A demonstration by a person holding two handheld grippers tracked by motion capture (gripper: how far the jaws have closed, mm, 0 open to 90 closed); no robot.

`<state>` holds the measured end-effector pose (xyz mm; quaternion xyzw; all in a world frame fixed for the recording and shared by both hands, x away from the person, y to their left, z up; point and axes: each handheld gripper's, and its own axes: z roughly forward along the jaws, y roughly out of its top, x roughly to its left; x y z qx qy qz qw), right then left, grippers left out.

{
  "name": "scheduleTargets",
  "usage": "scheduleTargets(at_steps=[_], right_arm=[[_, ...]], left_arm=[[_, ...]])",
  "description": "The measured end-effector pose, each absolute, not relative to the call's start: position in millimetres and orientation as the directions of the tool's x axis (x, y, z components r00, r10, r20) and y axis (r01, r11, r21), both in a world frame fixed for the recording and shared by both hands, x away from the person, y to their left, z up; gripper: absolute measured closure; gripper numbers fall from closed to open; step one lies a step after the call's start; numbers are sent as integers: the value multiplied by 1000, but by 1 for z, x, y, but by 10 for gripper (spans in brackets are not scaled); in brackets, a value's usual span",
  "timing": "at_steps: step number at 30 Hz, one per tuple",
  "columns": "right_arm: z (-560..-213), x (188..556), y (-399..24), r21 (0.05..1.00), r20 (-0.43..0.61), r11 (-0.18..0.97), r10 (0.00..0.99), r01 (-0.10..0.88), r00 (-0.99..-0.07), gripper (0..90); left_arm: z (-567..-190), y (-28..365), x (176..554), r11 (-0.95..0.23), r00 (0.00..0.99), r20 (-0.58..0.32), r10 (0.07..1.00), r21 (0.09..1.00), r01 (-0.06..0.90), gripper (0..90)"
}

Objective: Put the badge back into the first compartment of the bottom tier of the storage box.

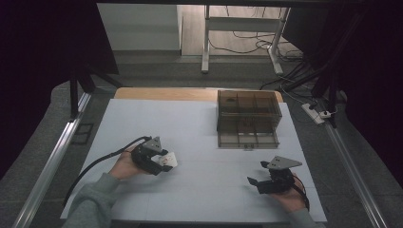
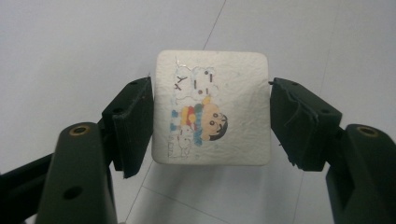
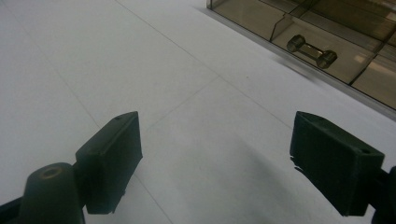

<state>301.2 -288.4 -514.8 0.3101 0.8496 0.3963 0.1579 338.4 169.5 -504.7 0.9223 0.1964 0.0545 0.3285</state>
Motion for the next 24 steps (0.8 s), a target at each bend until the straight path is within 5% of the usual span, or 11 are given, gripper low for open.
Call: scheduleTargets(at_steps=[24], right_arm=[[-514,301,-289,775,-26,491,654,398,-756,168]], left_arm=[[-482,177,329,-576,881,-47,471,740,347,327]])
